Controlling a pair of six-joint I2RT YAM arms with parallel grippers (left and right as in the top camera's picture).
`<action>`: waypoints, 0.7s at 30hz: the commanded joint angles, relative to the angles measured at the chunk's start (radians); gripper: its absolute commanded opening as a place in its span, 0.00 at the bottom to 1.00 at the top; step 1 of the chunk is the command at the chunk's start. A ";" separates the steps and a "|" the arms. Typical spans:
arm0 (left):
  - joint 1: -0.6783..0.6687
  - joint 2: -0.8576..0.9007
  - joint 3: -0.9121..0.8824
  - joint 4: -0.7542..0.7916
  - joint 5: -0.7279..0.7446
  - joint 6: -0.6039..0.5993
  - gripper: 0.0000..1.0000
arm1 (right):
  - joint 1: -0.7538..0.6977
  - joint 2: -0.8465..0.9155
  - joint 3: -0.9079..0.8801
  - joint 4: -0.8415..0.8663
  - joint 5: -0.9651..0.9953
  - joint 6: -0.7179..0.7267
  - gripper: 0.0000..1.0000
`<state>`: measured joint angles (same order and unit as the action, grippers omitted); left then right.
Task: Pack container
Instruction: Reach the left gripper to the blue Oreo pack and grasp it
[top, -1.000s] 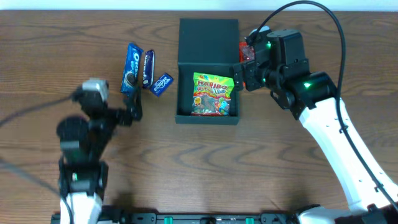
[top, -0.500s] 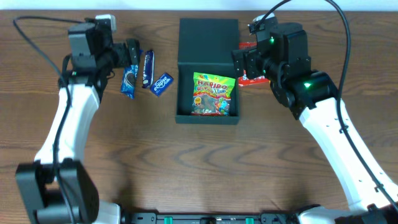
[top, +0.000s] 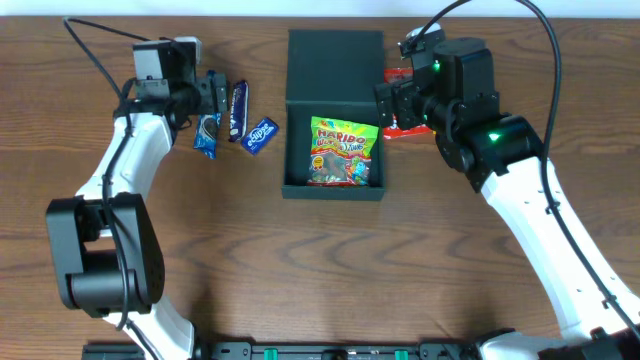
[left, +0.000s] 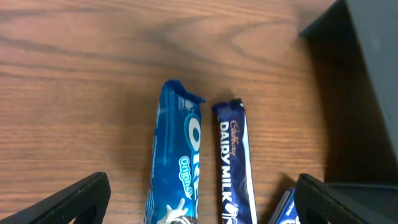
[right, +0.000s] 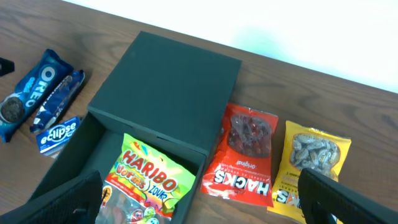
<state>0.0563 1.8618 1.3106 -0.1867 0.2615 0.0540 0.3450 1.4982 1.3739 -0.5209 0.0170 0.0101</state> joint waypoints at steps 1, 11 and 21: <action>0.003 0.019 0.020 -0.019 -0.007 0.021 0.95 | -0.006 -0.007 0.013 -0.003 0.009 -0.015 0.99; 0.003 0.135 0.020 -0.062 -0.092 0.021 0.95 | -0.006 -0.007 0.013 -0.003 0.009 -0.015 0.99; 0.003 0.179 0.020 -0.047 -0.139 0.021 0.82 | -0.006 -0.007 0.013 -0.002 0.009 -0.015 0.99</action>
<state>0.0563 2.0293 1.3117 -0.2348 0.1482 0.0620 0.3450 1.4982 1.3739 -0.5224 0.0189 0.0101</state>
